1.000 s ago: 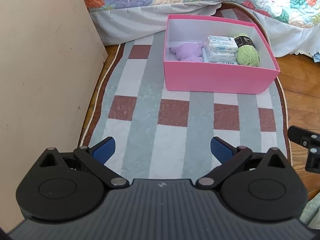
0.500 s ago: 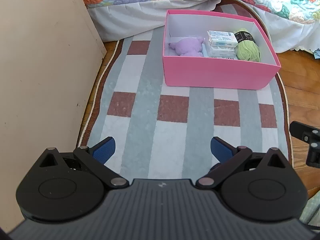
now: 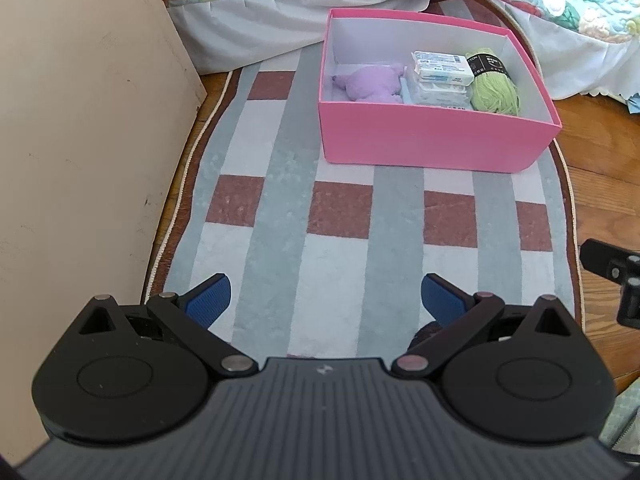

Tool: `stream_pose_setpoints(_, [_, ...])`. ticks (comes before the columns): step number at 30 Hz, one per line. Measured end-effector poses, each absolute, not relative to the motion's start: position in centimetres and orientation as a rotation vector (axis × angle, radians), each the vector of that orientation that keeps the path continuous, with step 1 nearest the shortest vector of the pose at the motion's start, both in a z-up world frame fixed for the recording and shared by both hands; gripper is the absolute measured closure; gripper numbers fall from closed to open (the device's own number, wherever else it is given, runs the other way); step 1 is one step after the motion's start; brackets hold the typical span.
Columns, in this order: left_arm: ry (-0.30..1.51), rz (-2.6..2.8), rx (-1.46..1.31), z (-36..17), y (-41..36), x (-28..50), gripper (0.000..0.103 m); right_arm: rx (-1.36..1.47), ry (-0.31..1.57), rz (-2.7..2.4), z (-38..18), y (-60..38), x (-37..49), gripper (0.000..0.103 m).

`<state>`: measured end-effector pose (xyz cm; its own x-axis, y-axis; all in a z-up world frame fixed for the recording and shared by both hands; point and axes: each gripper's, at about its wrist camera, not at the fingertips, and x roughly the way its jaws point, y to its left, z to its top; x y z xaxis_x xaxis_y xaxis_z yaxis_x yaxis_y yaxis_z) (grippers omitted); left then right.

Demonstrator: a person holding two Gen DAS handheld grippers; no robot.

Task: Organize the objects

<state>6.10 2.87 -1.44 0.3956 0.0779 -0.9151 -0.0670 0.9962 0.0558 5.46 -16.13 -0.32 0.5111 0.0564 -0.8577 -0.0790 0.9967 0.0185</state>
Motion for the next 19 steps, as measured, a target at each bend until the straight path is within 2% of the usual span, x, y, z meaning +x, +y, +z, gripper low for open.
stream_pose_setpoints(19, [1.163,0.091,0.017,-1.5,2.77,6.18,0.0,-0.026,1.04,0.074,-0.52,-16.54,5.54,0.001])
